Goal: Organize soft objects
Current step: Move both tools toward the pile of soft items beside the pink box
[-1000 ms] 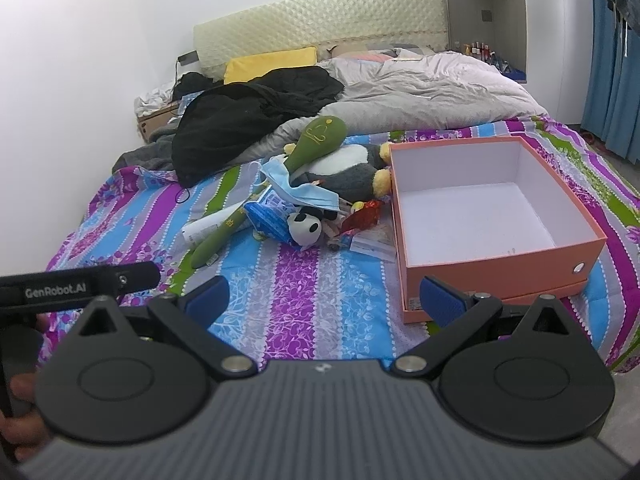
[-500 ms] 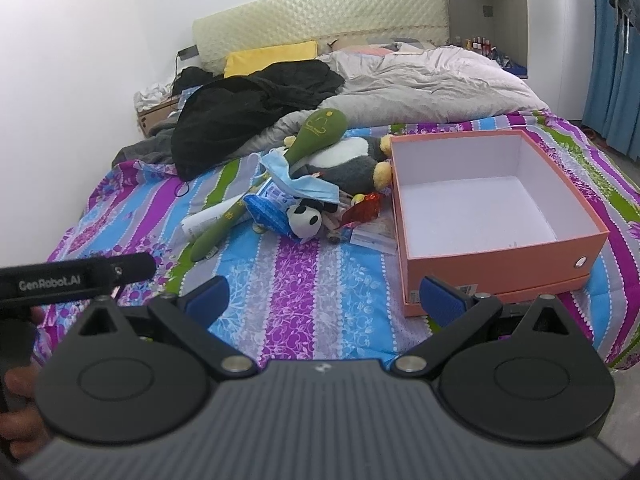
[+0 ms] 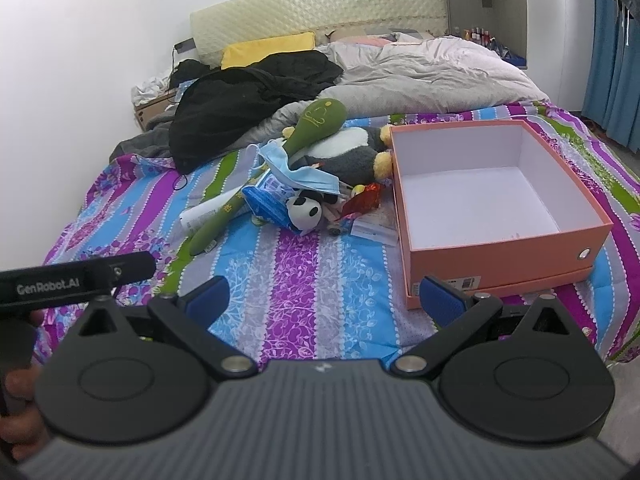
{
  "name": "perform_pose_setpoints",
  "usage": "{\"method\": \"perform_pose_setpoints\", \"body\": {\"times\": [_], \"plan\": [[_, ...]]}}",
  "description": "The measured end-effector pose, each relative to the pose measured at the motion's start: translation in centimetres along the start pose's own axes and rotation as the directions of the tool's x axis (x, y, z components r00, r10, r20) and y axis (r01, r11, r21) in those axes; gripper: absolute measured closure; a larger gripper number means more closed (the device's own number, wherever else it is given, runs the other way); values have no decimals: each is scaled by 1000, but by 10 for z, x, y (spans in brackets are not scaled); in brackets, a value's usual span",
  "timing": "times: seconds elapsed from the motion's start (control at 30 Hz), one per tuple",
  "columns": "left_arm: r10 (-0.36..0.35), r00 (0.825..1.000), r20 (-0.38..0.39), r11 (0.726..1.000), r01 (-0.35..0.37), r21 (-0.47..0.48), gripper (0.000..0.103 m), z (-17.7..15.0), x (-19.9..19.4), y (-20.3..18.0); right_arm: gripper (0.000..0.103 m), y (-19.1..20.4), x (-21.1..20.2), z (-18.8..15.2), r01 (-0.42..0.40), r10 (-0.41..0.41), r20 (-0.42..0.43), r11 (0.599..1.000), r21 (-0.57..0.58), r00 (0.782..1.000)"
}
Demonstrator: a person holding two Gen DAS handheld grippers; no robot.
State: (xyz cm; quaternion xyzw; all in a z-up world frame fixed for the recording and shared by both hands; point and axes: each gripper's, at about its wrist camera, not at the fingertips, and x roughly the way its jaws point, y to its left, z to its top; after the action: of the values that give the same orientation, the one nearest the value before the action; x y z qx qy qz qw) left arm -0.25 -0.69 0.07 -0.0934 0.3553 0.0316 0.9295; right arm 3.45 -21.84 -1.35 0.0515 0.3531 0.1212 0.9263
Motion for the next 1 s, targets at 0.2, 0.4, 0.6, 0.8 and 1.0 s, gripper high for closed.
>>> {"method": "perform_pose_setpoints", "body": {"times": [0.2, 0.4, 0.6, 0.8, 1.0], "plan": [[-2, 1000, -4, 1000, 2, 3, 0, -1, 2, 0, 0, -2, 1, -1, 10, -10, -7, 1000, 14, 1000], [0, 1000, -13, 1000, 0, 6, 0, -2, 4, 1, 4, -5, -1, -4, 0, 0, -10, 1000, 24, 1000], [-5, 1000, -16, 1000, 6, 13, 0, -3, 7, -1, 4, -8, 0, -4, -4, 4, -5, 999, 38, 1000], [-10, 1000, -22, 1000, 10, 10, 0, -4, 9, 0, 5, -6, 3, -3, -18, 18, 0, 999, 27, 1000], [-16, 1000, -26, 1000, 17, 14, 0, -3, 11, 1, 8, -5, 7, -1, -14, 13, 7, 1000, 27, 1000]]}}
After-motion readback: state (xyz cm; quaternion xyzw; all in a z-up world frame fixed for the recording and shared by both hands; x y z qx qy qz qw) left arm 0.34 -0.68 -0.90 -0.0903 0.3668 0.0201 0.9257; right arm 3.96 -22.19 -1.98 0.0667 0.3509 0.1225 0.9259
